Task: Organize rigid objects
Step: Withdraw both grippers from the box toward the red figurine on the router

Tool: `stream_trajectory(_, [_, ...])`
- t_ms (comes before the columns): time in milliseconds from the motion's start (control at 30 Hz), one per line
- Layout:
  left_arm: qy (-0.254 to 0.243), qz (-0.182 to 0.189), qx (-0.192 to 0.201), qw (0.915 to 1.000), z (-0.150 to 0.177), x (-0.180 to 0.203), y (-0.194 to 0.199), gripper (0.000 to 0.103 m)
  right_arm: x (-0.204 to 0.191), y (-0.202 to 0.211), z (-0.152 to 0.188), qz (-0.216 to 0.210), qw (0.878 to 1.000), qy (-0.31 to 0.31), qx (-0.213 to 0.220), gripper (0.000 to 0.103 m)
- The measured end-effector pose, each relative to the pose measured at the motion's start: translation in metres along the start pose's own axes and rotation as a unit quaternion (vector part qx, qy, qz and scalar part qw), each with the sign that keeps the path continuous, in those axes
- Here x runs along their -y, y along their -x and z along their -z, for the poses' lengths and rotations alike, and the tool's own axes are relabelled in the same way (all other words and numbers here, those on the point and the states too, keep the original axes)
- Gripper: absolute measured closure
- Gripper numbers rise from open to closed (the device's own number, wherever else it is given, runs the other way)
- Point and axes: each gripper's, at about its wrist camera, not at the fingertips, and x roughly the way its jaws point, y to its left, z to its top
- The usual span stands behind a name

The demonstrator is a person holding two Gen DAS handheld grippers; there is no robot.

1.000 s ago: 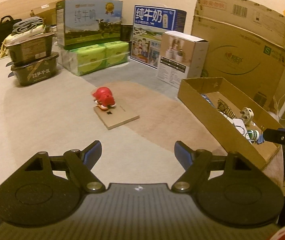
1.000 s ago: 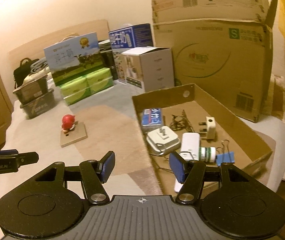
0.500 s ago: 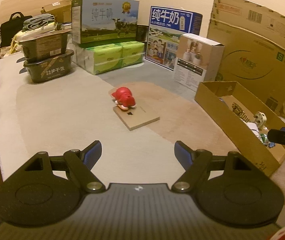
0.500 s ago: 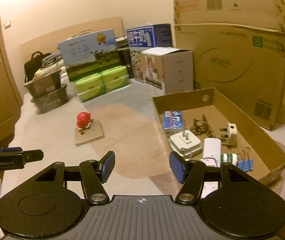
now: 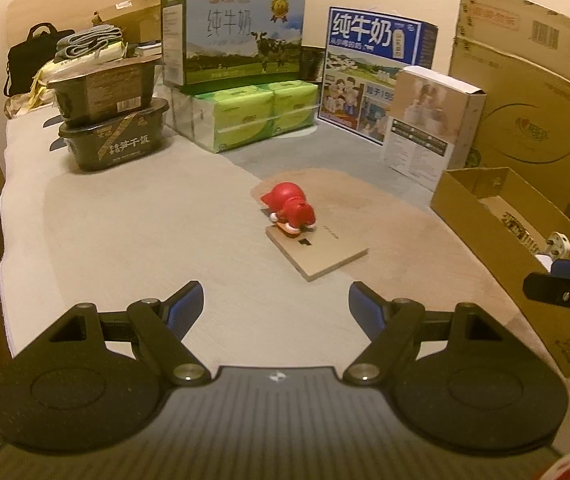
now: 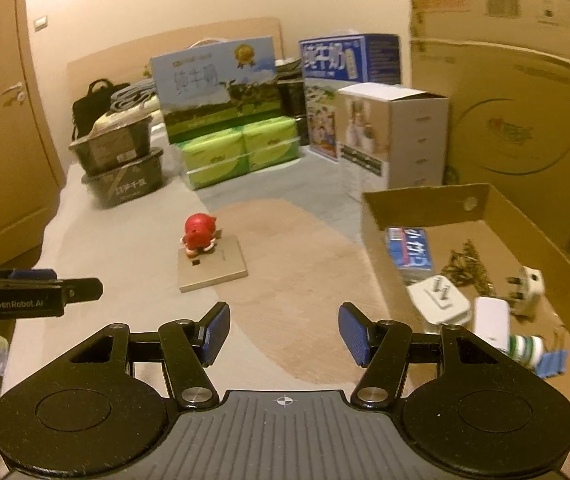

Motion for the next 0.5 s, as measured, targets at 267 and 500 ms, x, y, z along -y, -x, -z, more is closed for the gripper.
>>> stream_trajectory(267, [-0.013,-0.002,-0.011,0.9998,-0.008,-0.019,-0.033,0.026,-0.016,-0.051,-0.005,-0.029,0.999,0.021,-0.016,0.017])
stream_trajectory(500, [-0.019,0.002,-0.018,0.9997,-0.017,-0.04,-0.068,0.026,-0.025,-0.104,-0.012,-0.041,0.998,0.027,-0.031,0.01])
